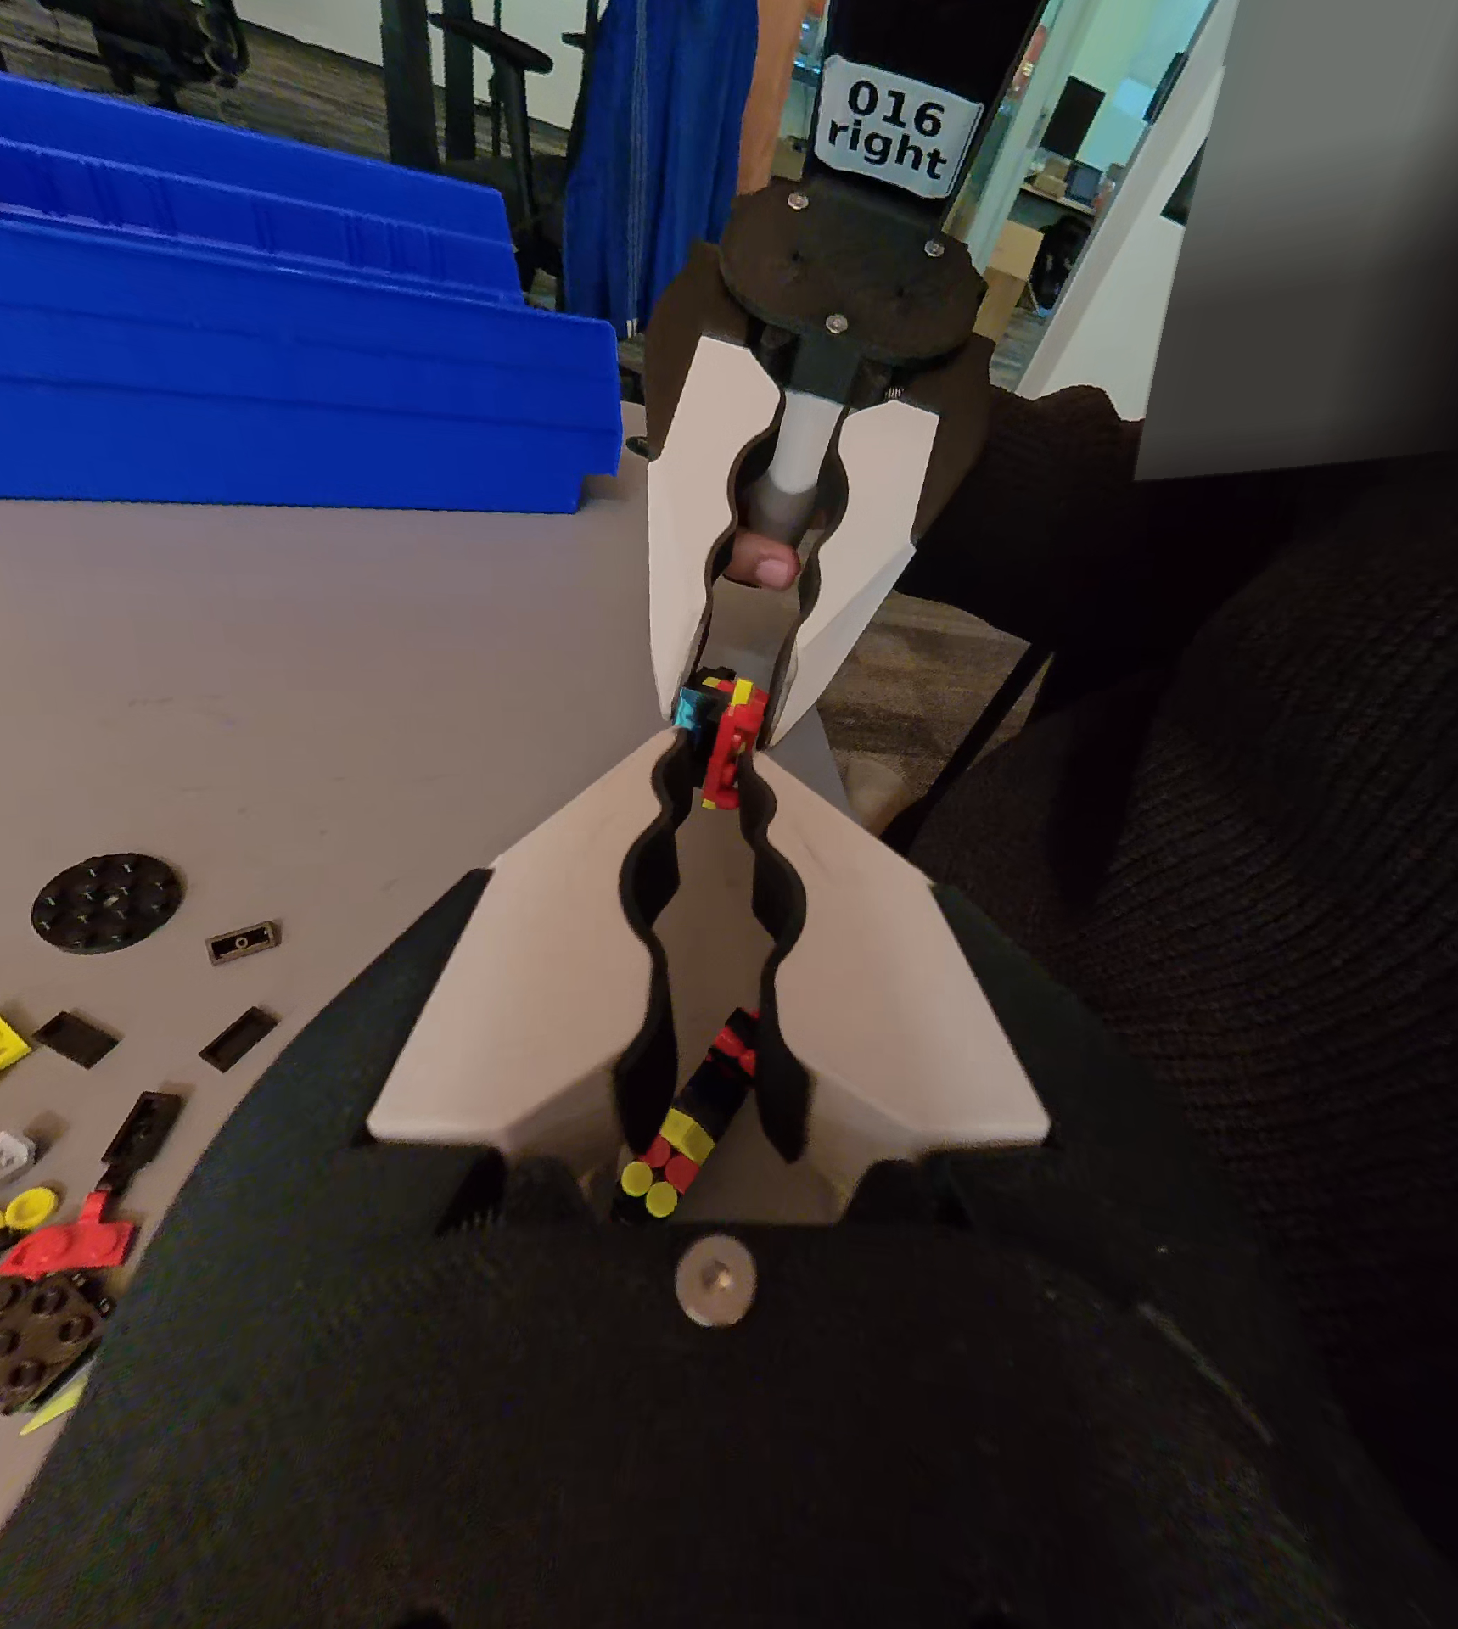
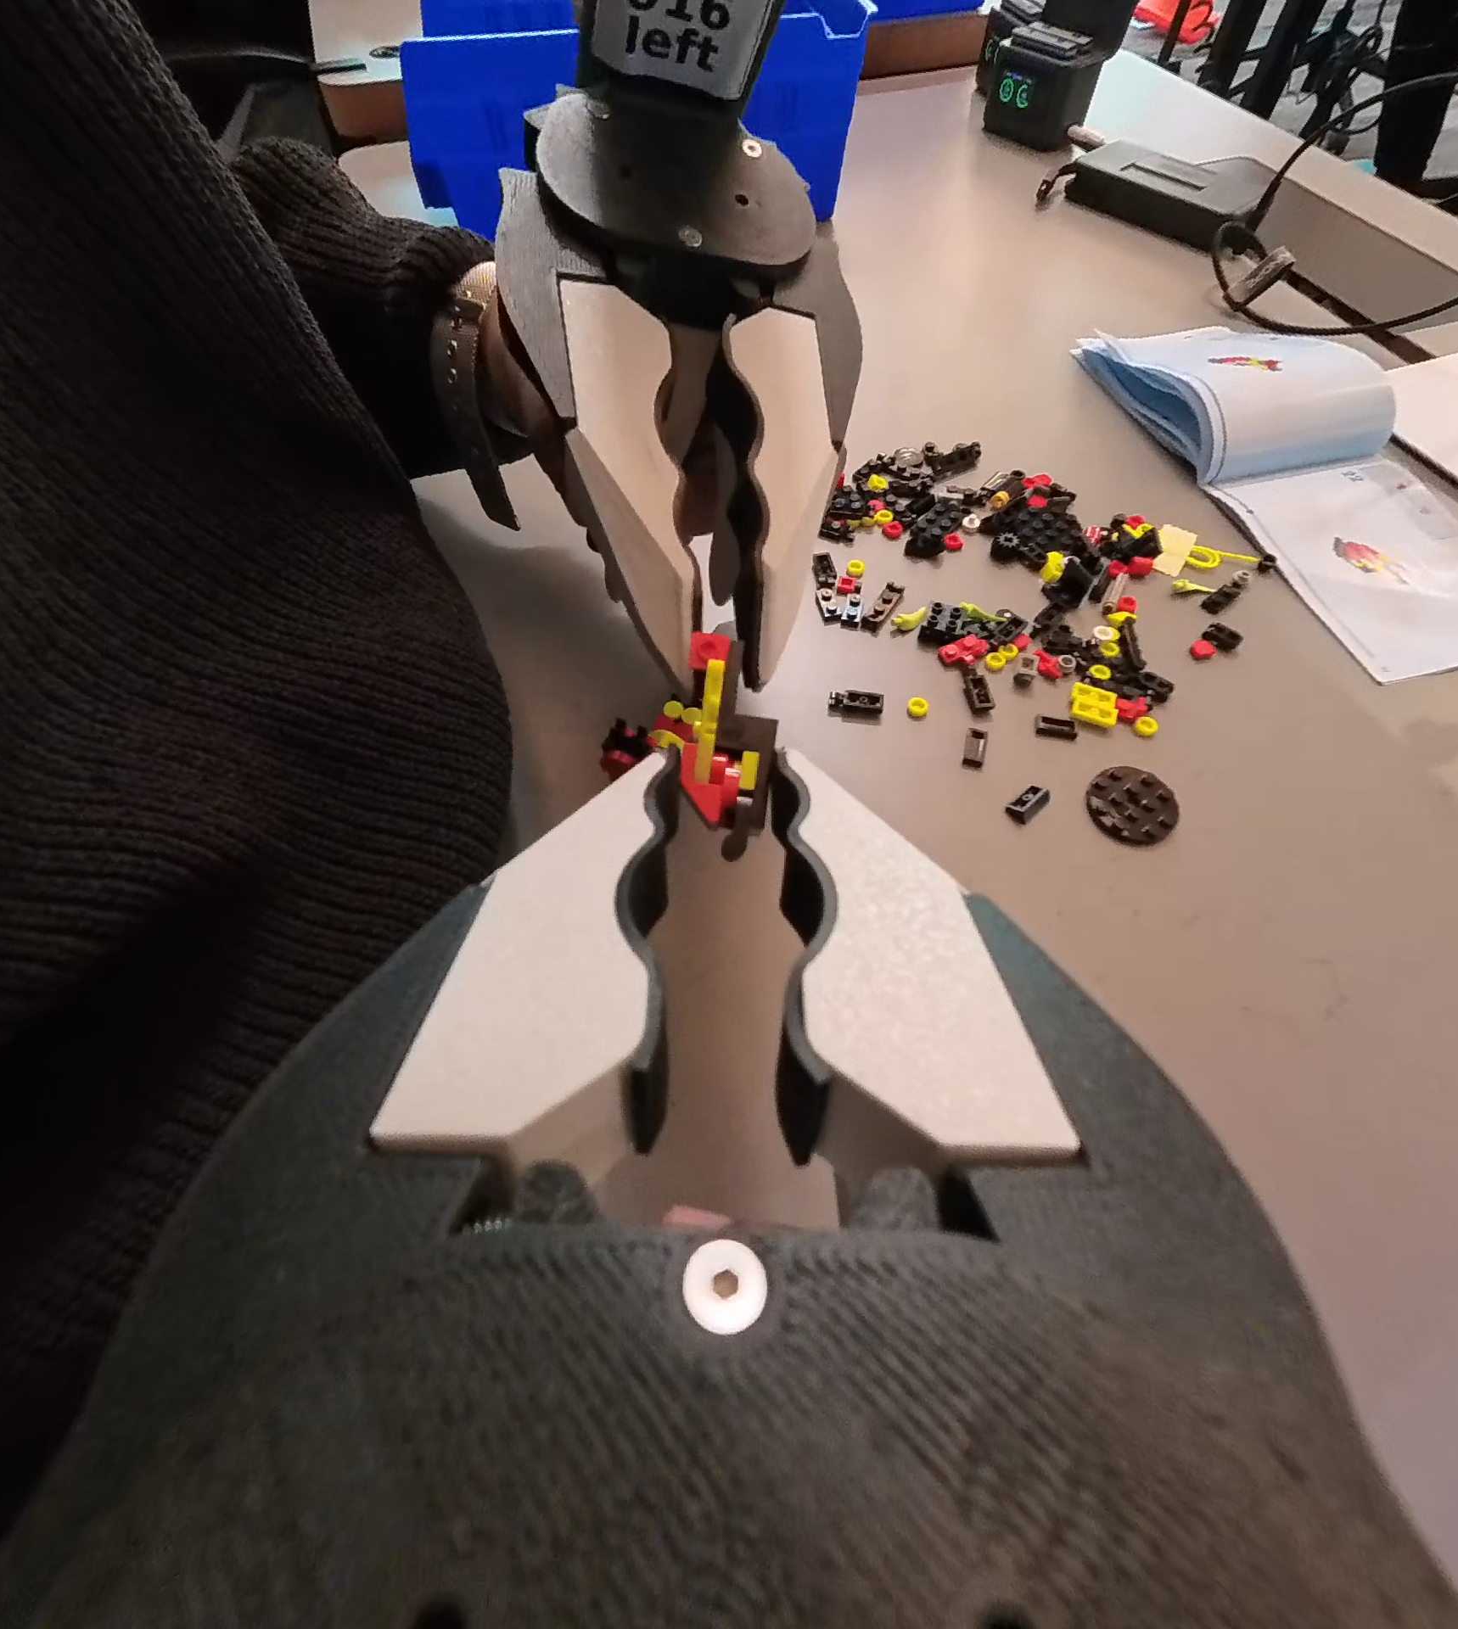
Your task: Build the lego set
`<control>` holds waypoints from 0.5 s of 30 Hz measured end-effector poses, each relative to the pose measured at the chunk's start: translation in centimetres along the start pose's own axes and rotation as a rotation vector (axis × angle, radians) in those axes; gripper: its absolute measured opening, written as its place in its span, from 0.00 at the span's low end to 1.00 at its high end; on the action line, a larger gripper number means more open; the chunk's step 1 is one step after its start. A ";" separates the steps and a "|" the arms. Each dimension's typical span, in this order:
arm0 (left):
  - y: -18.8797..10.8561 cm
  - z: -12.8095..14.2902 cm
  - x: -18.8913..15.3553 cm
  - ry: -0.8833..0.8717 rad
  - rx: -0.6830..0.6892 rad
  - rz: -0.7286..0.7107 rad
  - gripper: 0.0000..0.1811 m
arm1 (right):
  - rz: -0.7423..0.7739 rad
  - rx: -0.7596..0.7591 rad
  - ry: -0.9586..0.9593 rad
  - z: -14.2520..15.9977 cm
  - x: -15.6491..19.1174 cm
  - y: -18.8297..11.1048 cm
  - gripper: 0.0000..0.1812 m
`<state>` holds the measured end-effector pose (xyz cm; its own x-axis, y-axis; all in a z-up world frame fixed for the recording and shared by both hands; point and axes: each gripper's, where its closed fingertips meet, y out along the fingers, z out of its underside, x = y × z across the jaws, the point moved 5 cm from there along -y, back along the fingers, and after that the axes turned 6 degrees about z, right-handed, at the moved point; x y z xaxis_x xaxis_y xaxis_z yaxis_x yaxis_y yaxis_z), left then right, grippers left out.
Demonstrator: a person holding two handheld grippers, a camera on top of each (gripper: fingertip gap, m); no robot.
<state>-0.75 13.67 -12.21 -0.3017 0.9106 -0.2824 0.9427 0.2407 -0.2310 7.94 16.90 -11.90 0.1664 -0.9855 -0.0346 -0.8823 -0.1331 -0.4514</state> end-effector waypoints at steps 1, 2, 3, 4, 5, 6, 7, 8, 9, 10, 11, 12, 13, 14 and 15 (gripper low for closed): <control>0.0 0.0 -0.1 0.001 0.003 0.003 0.04 | -0.003 0.001 -0.002 0.0 0.0 0.0 0.11; 0.0 0.1 -0.1 0.004 0.006 0.006 0.04 | -0.005 0.003 -0.004 0.0 0.1 0.0 0.11; 0.0 0.1 -0.1 0.007 0.009 0.008 0.04 | -0.008 0.005 -0.007 0.0 0.1 0.0 0.11; 0.0 0.2 -0.2 0.009 0.013 0.012 0.04 | -0.010 0.006 -0.011 0.1 0.2 0.0 0.11; 0.1 0.2 -0.3 0.010 0.017 0.017 0.04 | -0.014 0.007 -0.015 0.1 0.3 0.0 0.11; 0.1 0.3 -0.3 0.010 0.021 0.020 0.04 | -0.017 0.009 -0.020 0.1 0.3 0.1 0.11; 0.1 0.4 -0.4 0.009 0.027 0.025 0.04 | -0.020 0.013 -0.025 0.1 0.4 0.1 0.11; 0.1 0.5 -0.4 0.008 0.033 0.030 0.04 | -0.022 0.018 -0.031 0.2 0.5 0.1 0.11; 0.2 0.5 -0.4 0.008 0.037 0.035 0.04 | -0.024 0.021 -0.035 0.2 0.5 0.2 0.11; 0.2 0.6 -0.4 0.008 0.040 0.033 0.04 | -0.023 0.024 -0.038 0.3 0.6 0.2 0.11; 0.2 0.6 -0.4 0.009 0.041 0.033 0.04 | -0.023 0.025 -0.038 0.3 0.6 0.2 0.11; 0.2 0.6 -0.4 0.006 0.041 0.037 0.04 | -0.026 0.024 -0.038 0.3 0.6 0.2 0.11; 0.2 0.6 -0.4 0.004 0.043 0.039 0.04 | -0.029 0.024 -0.037 0.3 0.6 0.2 0.11; 0.2 0.7 -0.4 0.003 0.046 0.040 0.04 | -0.030 0.026 -0.037 0.3 0.6 0.2 0.11; 0.3 0.7 -0.5 0.003 0.052 0.044 0.04 | -0.033 0.029 -0.039 0.4 0.6 0.2 0.11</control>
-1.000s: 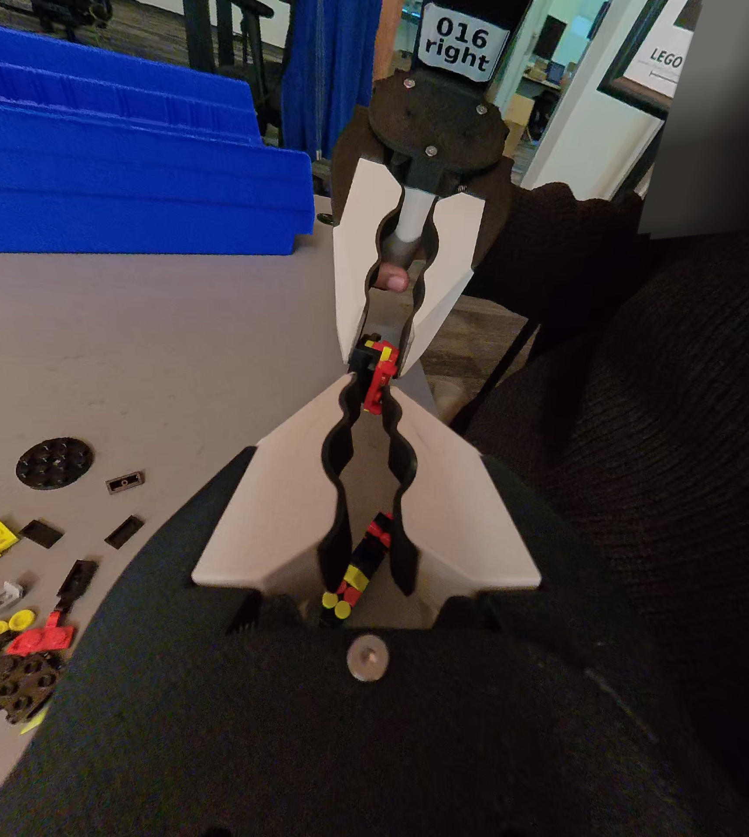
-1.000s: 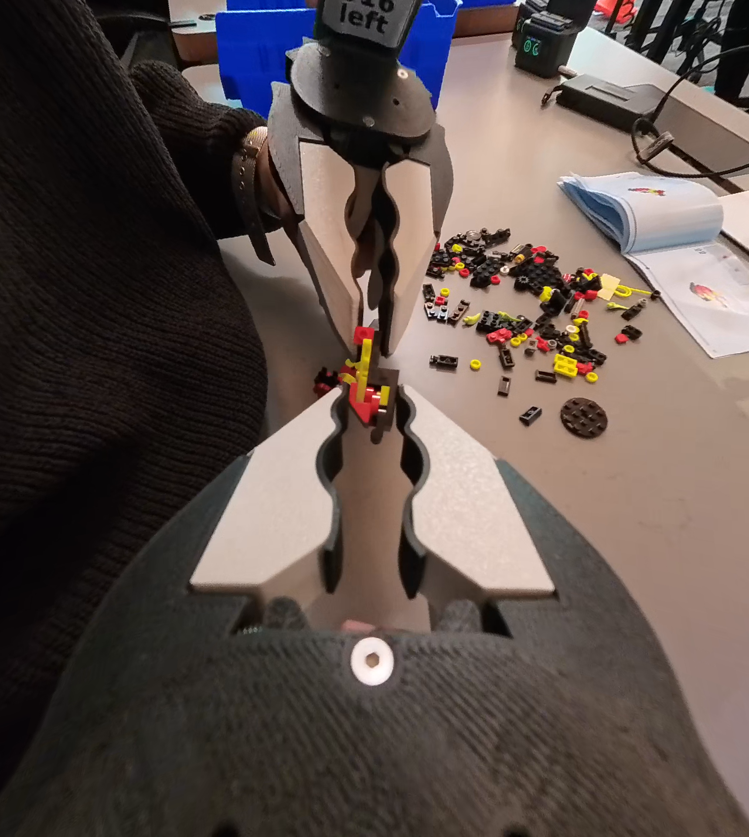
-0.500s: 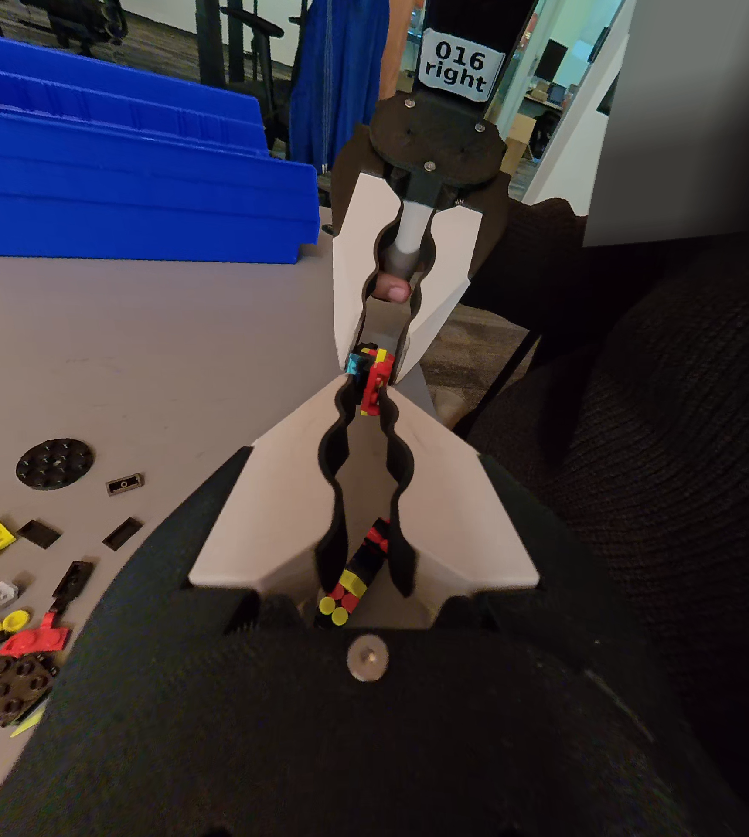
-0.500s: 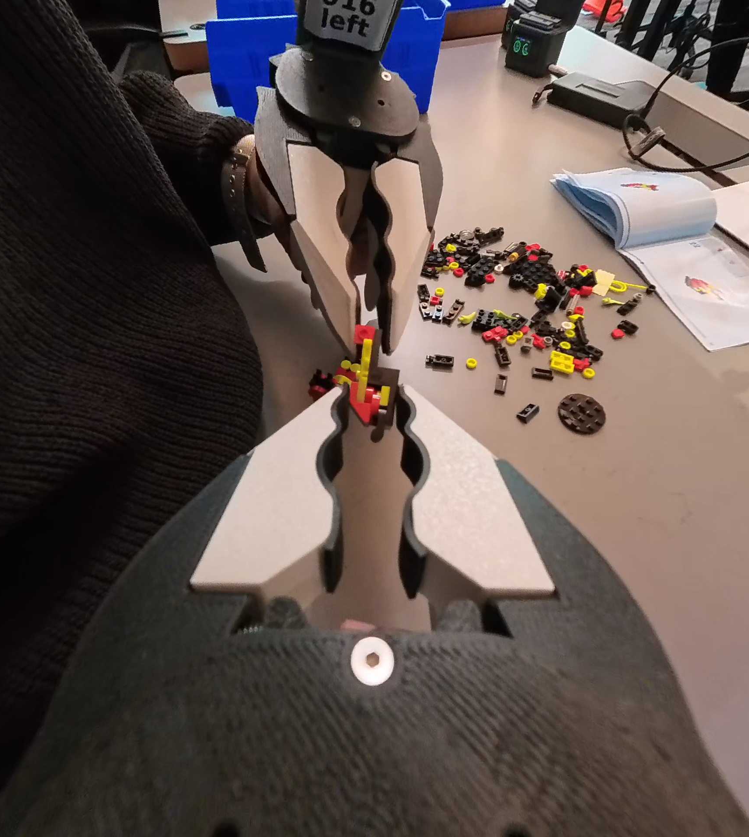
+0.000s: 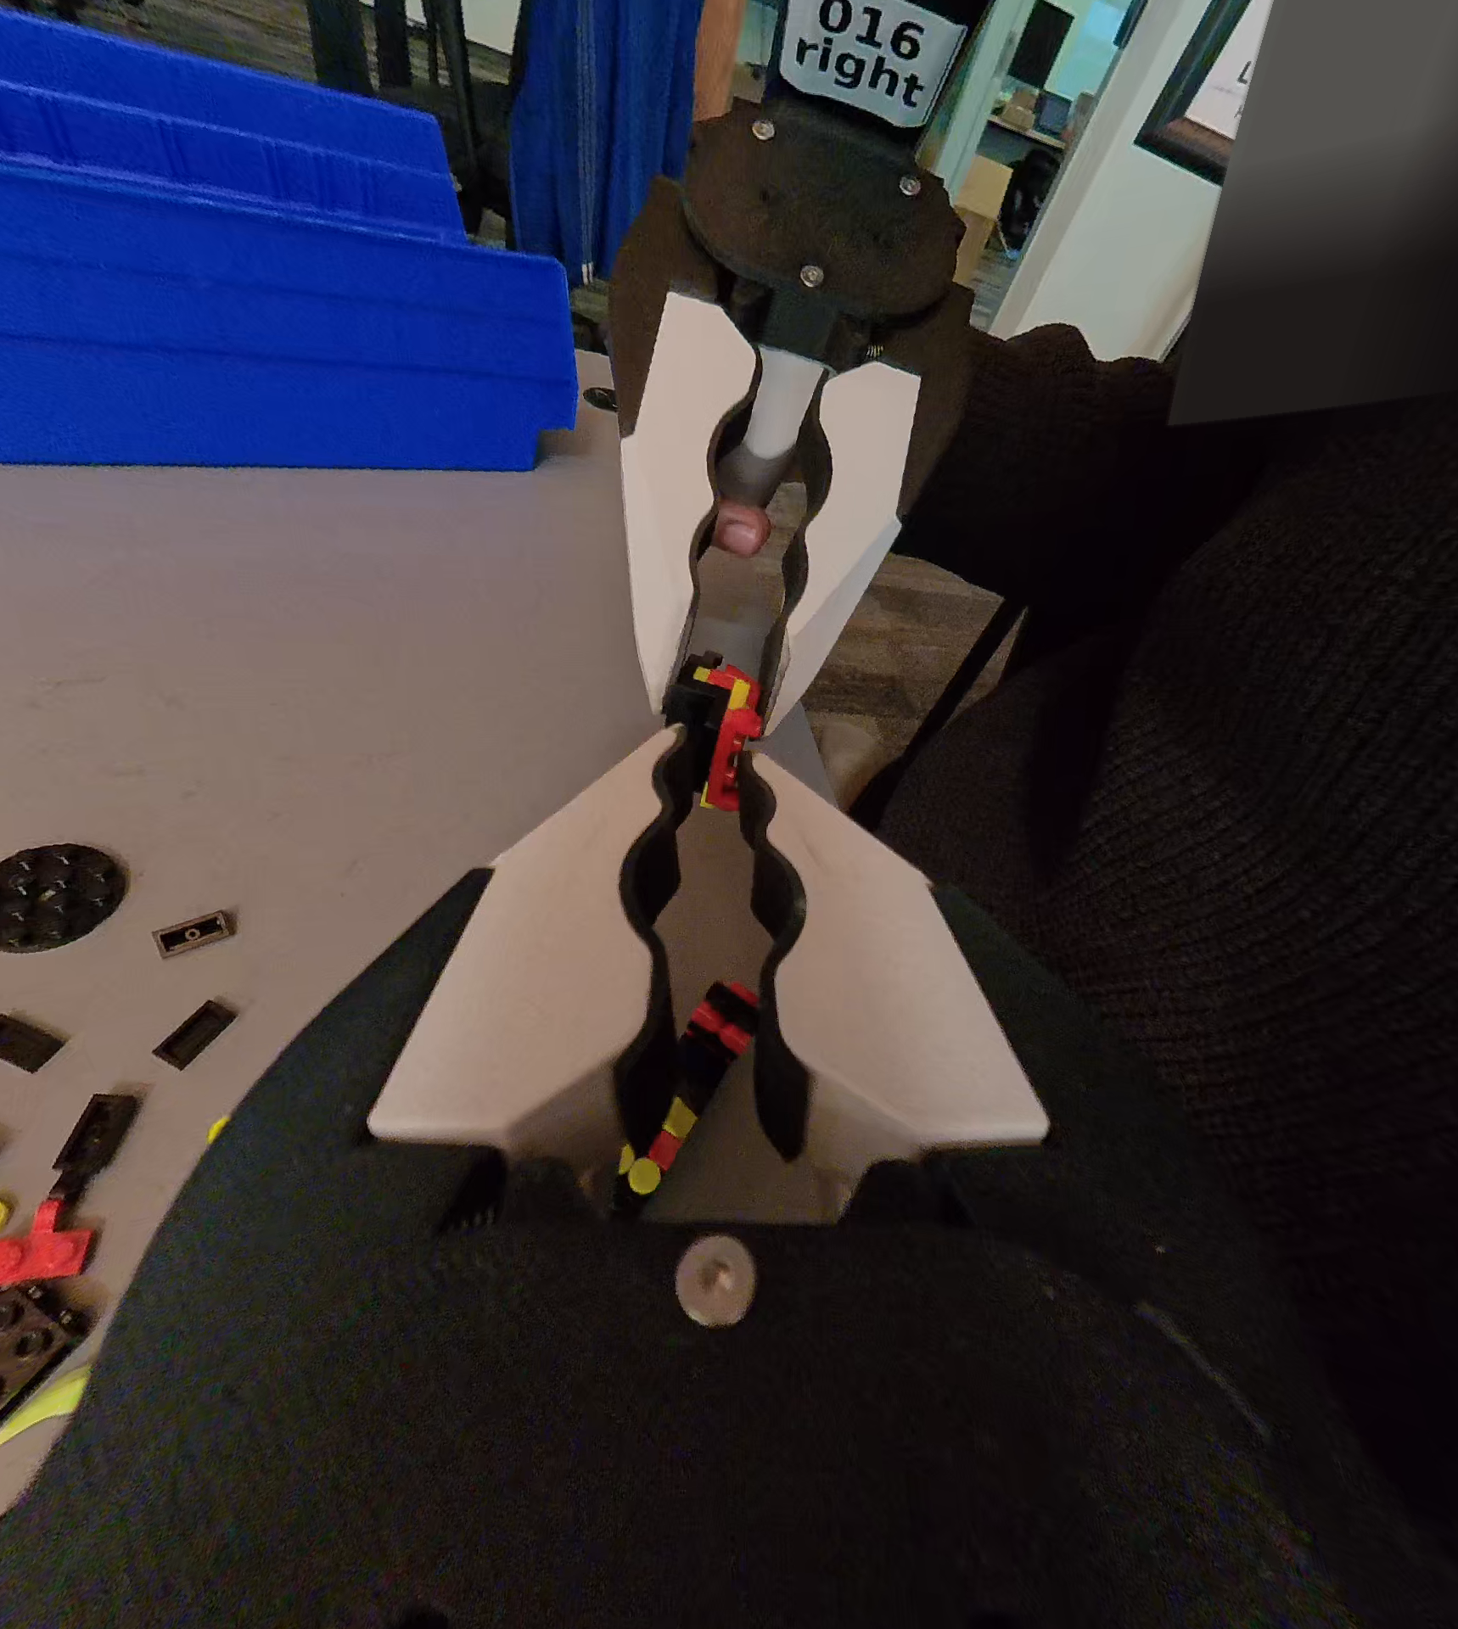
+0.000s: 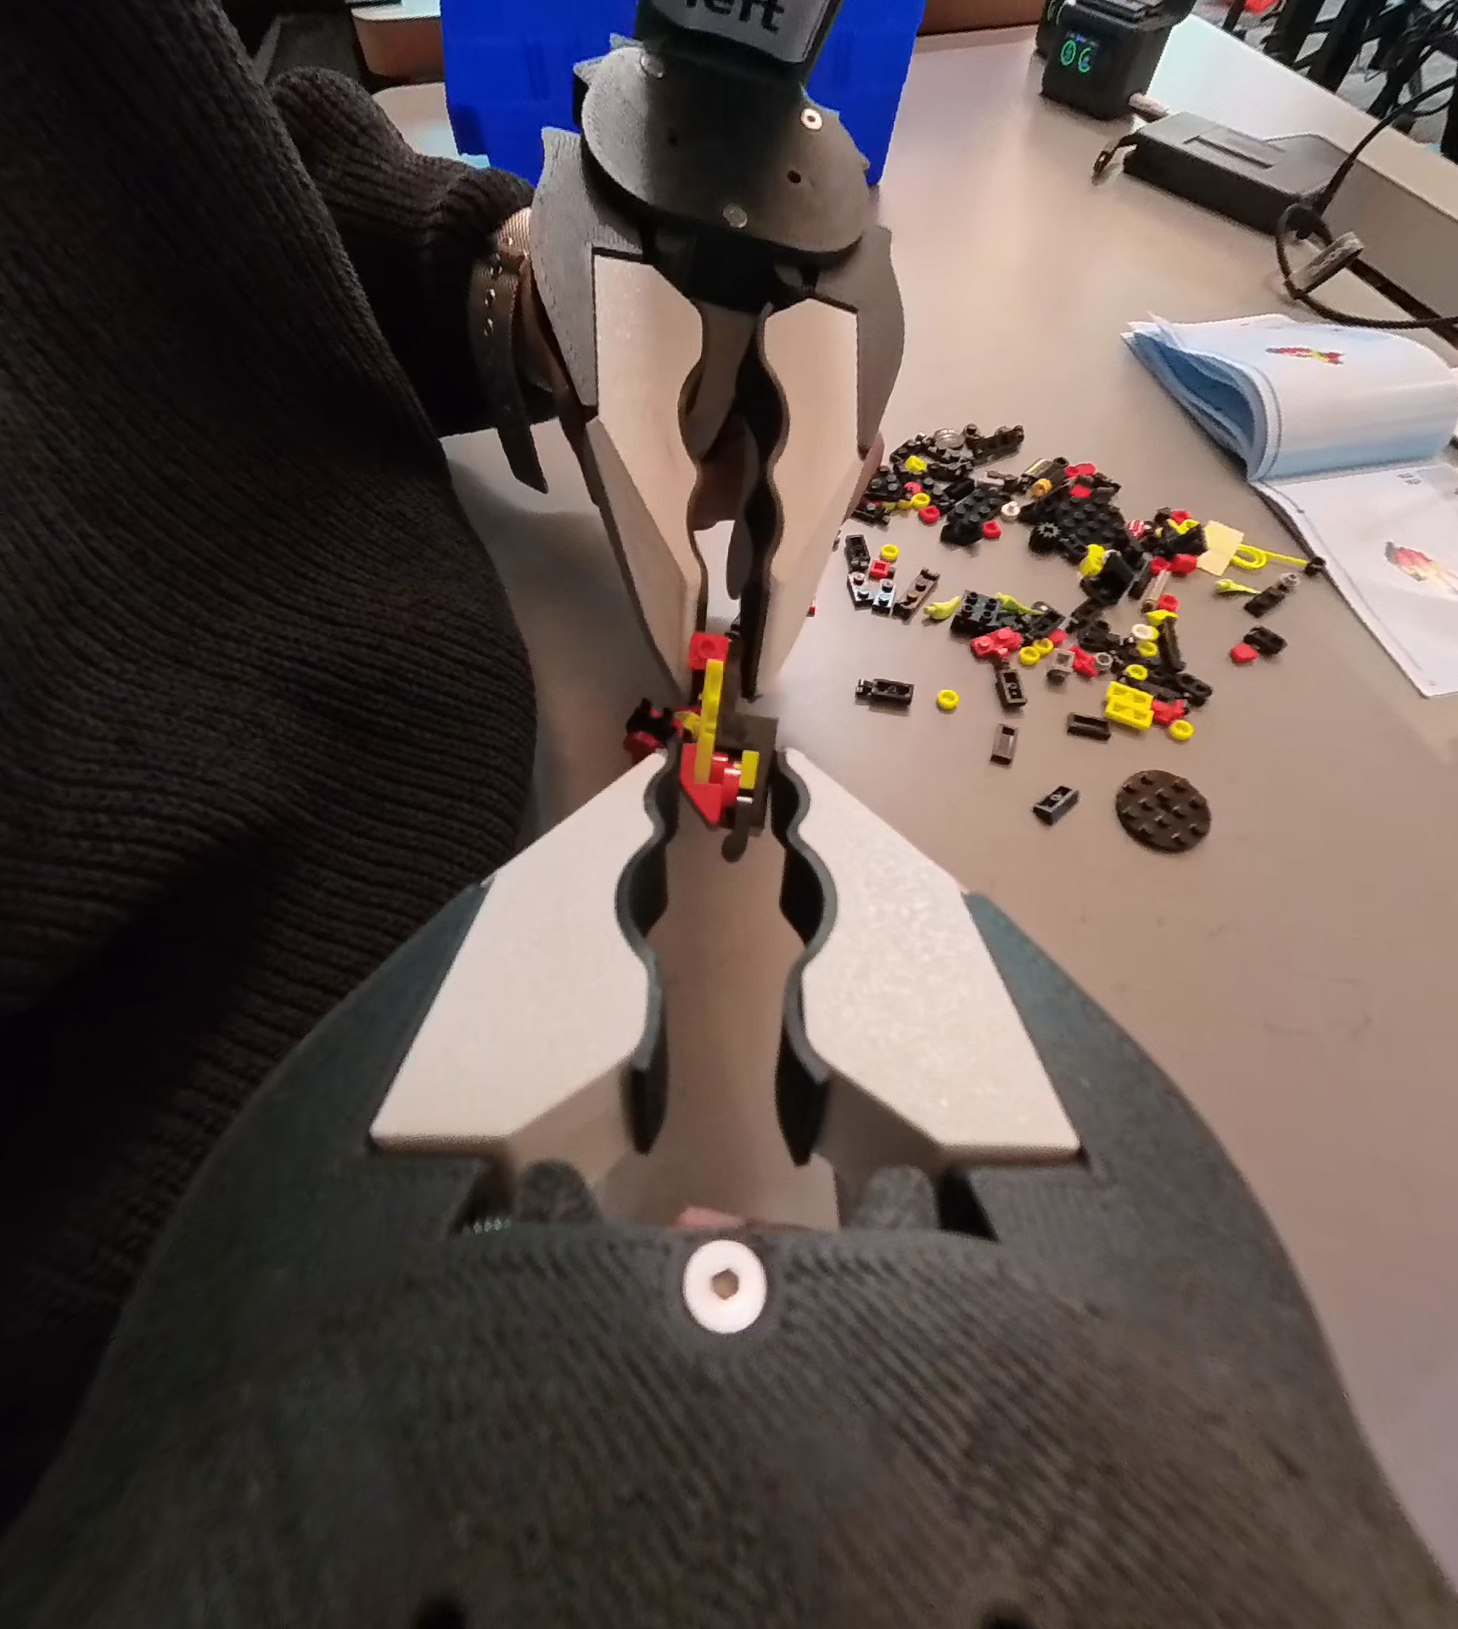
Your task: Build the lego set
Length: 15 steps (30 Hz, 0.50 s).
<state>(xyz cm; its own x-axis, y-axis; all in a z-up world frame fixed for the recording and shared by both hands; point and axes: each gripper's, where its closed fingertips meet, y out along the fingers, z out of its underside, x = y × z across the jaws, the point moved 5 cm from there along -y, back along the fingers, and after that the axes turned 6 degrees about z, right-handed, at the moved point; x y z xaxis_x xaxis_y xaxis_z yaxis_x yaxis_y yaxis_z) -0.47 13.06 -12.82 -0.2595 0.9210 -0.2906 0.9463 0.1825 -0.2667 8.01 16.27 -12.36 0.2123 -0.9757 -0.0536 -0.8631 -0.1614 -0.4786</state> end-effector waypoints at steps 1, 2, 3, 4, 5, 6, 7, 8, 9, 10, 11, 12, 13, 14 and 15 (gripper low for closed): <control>0.0 0.1 0.0 -0.003 0.008 0.006 0.04 | -0.003 0.004 -0.001 0.0 0.0 0.0 0.11; 0.0 0.2 -0.1 -0.008 0.015 0.013 0.04 | -0.007 0.008 -0.003 0.1 0.1 0.1 0.11; 0.1 0.2 -0.1 -0.013 0.022 0.019 0.04 | -0.011 0.012 -0.005 0.2 0.2 0.1 0.11; 0.1 0.3 -0.1 -0.013 0.030 0.020 0.04 | -0.014 0.017 -0.008 0.2 0.2 0.1 0.11; 0.1 0.4 -0.1 -0.010 0.037 0.017 0.04 | -0.016 0.022 -0.011 0.3 0.3 0.2 0.11; 0.2 0.4 -0.1 -0.003 0.043 0.013 0.04 | -0.015 0.026 -0.015 0.3 0.3 0.2 0.11; 0.2 0.4 -0.1 0.005 0.046 0.009 0.04 | -0.015 0.027 -0.018 0.3 0.3 0.2 0.11; 0.2 0.4 -0.1 0.010 0.048 0.008 0.04 | -0.015 0.026 -0.019 0.3 0.3 0.1 0.11; 0.2 0.3 -0.2 0.012 0.047 0.009 0.04 | -0.016 0.023 -0.019 0.2 0.3 0.1 0.11; 0.2 0.3 -0.2 0.014 0.045 0.010 0.04 | -0.015 0.020 -0.019 0.1 0.4 0.0 0.10; 0.2 0.2 -0.2 0.018 0.046 0.010 0.04 | -0.014 0.017 -0.019 0.1 0.4 0.0 0.10; 0.2 0.2 -0.3 0.023 0.050 0.009 0.04 | -0.015 0.014 -0.019 0.1 0.4 -0.1 0.10; 0.2 0.2 -0.3 0.029 0.054 0.008 0.04 | -0.017 0.012 -0.017 0.0 0.4 -0.1 0.10; 0.2 0.1 -0.4 0.037 0.059 0.005 0.04 | -0.021 0.008 -0.014 0.0 0.4 -0.1 0.10; 0.2 0.1 -0.5 0.045 0.063 0.003 0.04 | -0.025 0.003 -0.011 0.0 0.4 -0.2 0.10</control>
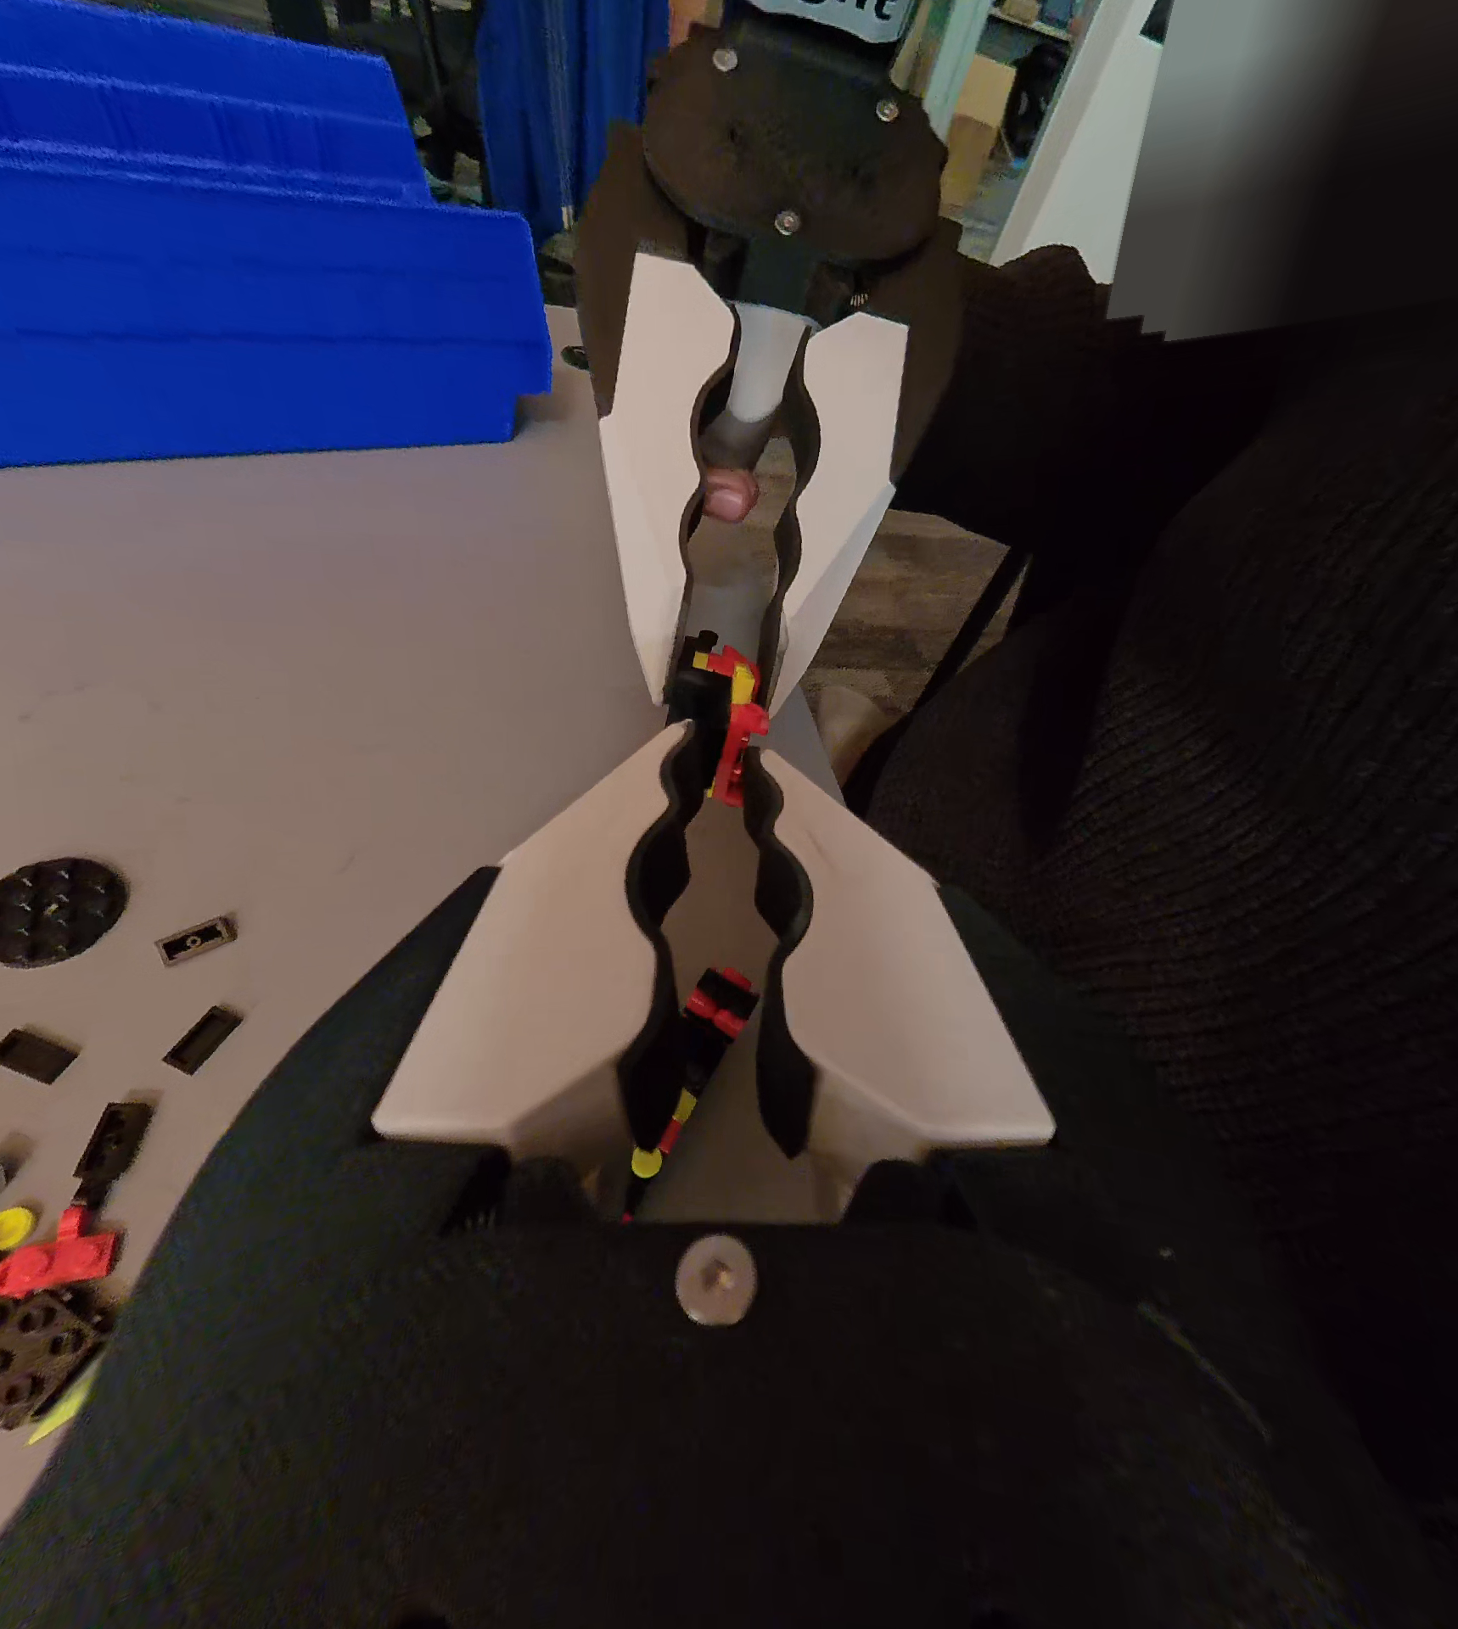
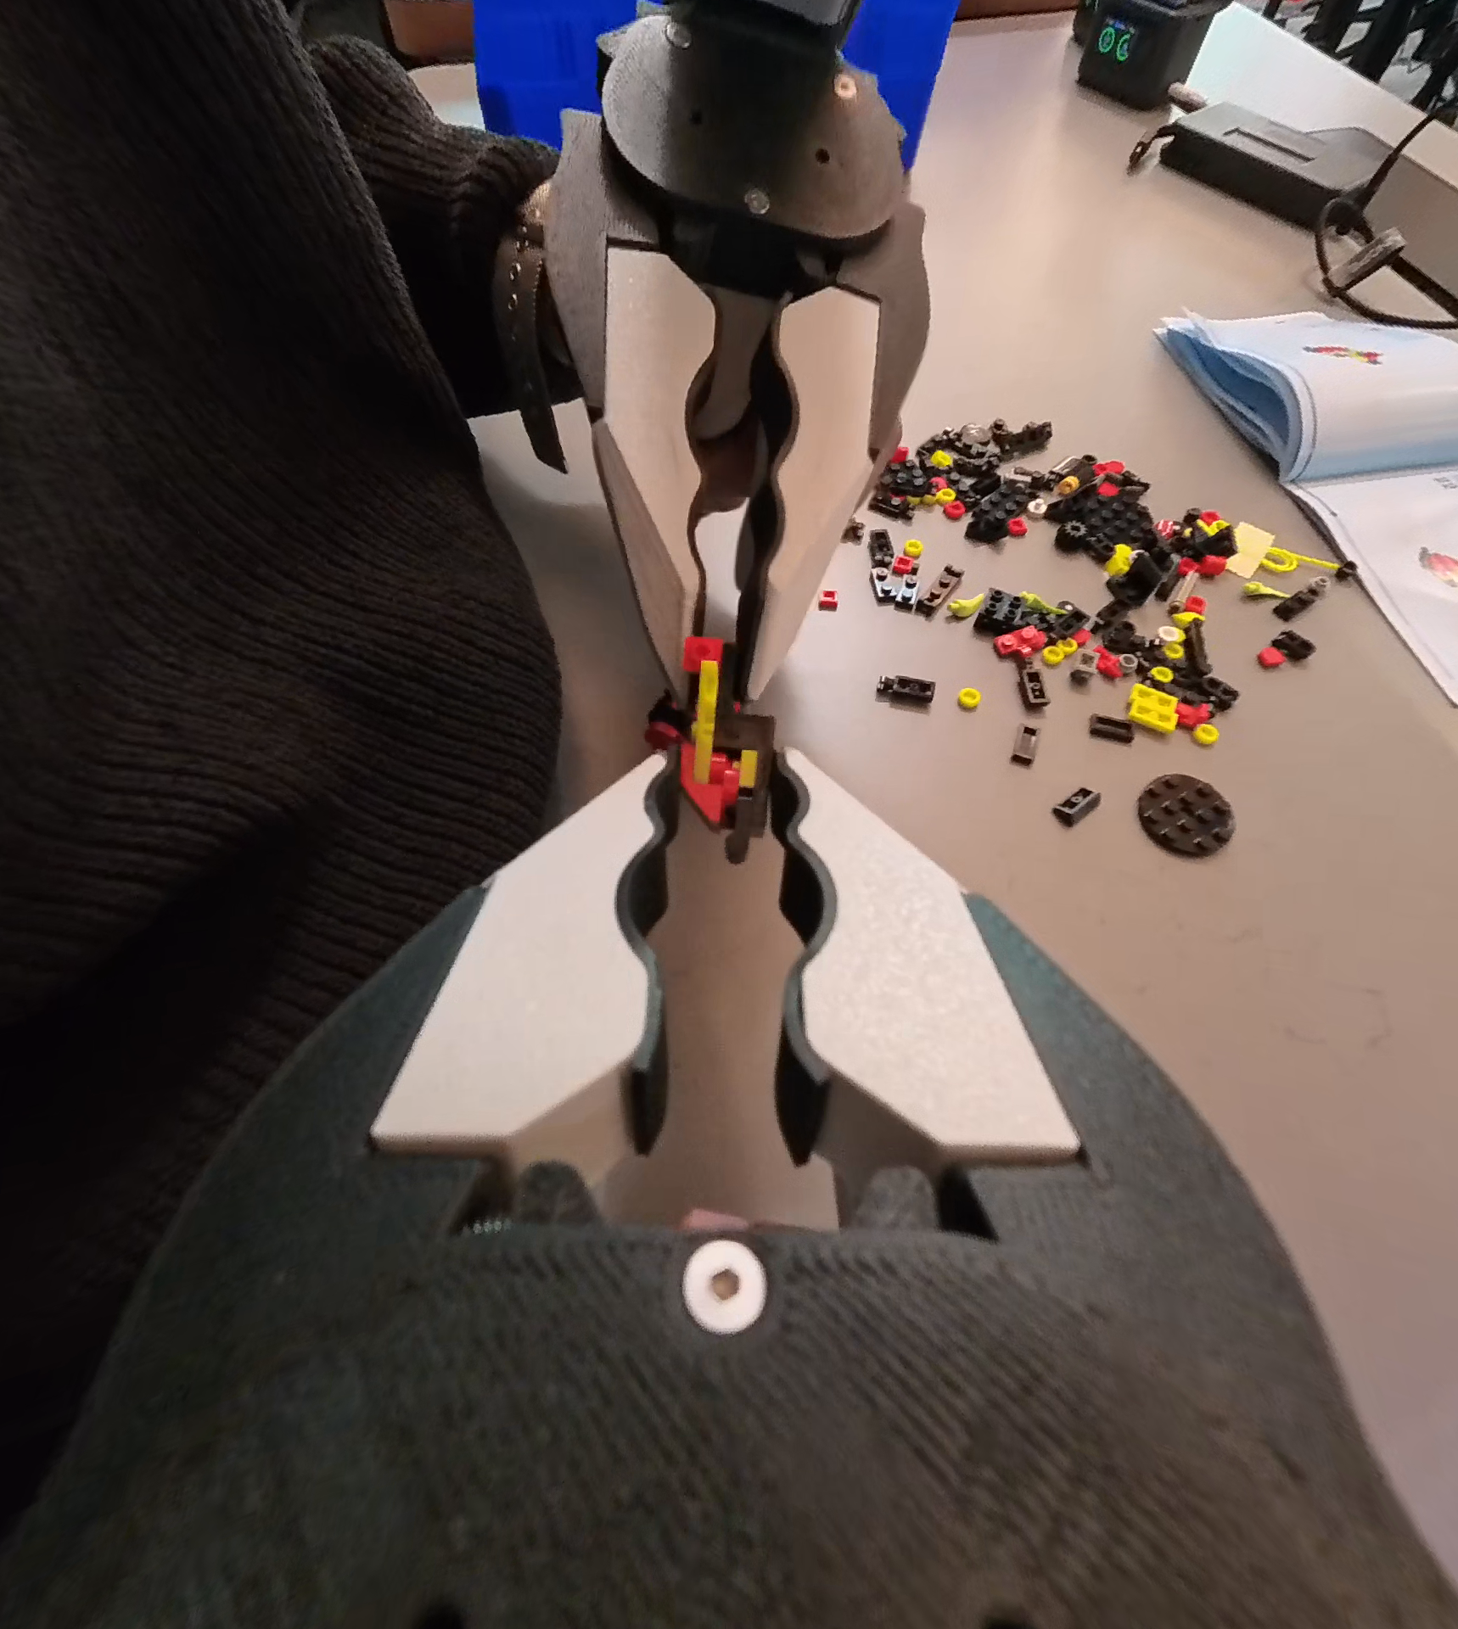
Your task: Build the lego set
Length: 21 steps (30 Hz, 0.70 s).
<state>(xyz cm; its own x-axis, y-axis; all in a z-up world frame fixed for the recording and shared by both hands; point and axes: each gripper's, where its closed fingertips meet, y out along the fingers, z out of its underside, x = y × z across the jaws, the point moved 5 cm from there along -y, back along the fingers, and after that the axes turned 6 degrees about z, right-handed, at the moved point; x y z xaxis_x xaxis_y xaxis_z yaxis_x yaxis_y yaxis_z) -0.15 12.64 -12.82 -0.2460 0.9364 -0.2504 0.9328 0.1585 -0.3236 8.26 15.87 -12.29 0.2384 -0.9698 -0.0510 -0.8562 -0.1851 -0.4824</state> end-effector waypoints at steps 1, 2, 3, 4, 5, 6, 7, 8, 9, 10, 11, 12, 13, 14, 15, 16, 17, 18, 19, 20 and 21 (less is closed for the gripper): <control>0.0 -0.1 0.0 0.007 0.000 -0.004 0.04 | -0.002 -0.006 0.004 0.0 0.0 -0.1 0.10; 0.0 -0.2 -0.1 0.013 -0.003 -0.005 0.04 | -0.004 -0.014 0.008 -0.1 0.0 -0.1 0.10; -0.1 -0.3 -0.2 0.015 -0.005 -0.004 0.04 | -0.006 -0.022 0.012 -0.2 0.0 -0.2 0.10; -0.1 -0.4 -0.2 0.015 -0.006 -0.002 0.04 | -0.009 -0.028 0.016 -0.2 0.0 -0.3 0.10; -0.1 -0.5 -0.3 0.015 -0.006 0.000 0.04 | -0.011 -0.033 0.018 -0.3 0.0 -0.3 0.10; -0.1 -0.5 -0.3 0.016 -0.005 0.001 0.04 | -0.013 -0.037 0.020 -0.3 0.0 -0.3 0.10; -0.1 -0.6 -0.3 0.016 -0.005 0.001 0.04 | -0.013 -0.039 0.021 -0.3 0.0 -0.3 0.10; -0.1 -0.6 -0.3 0.016 -0.007 -0.003 0.04 | -0.011 -0.040 0.021 -0.3 0.0 -0.3 0.10; -0.1 -0.6 -0.3 0.018 -0.010 -0.007 0.04 | -0.009 -0.041 0.022 -0.3 0.0 -0.4 0.10; -0.1 -0.6 -0.2 0.020 -0.013 -0.014 0.04 | -0.005 -0.042 0.023 -0.3 -0.1 -0.4 0.10; -0.1 -0.8 -0.1 0.024 -0.024 -0.025 0.04 | 0.001 -0.044 0.025 -0.3 -0.2 -0.4 0.10; -0.1 -0.9 -0.1 0.030 -0.041 -0.039 0.04 | 0.009 -0.048 0.027 -0.3 -0.3 -0.4 0.10; -0.1 -1.1 -0.1 0.036 -0.058 -0.044 0.04 | 0.015 -0.053 0.028 -0.3 -0.4 -0.5 0.10; -0.2 -1.2 -0.1 0.039 -0.068 -0.049 0.04 | 0.018 -0.057 0.031 -0.3 -0.5 -0.5 0.10; -0.2 -1.2 0.0 0.036 -0.072 -0.055 0.04 | 0.022 -0.059 0.033 -0.3 -0.6 -0.5 0.10; -0.2 -1.2 0.0 0.032 -0.076 -0.056 0.04 | 0.025 -0.059 0.034 -0.3 -0.6 -0.4 0.10; -0.2 -1.2 0.0 0.028 -0.080 -0.056 0.04 | 0.027 -0.057 0.035 -0.3 -0.6 -0.4 0.10; -0.2 -1.2 0.1 0.024 -0.080 -0.058 0.04 | 0.028 -0.054 0.036 -0.2 -0.7 -0.3 0.10; -0.2 -1.1 0.1 0.020 -0.078 -0.059 0.04 | 0.030 -0.052 0.038 -0.2 -0.7 -0.3 0.10; -0.2 -1.1 0.2 0.017 -0.079 -0.060 0.04 | 0.031 -0.050 0.040 -0.1 -0.7 -0.3 0.10; -0.2 -1.1 0.2 0.015 -0.080 -0.062 0.04 | 0.031 -0.049 0.042 -0.1 -0.7 -0.2 0.10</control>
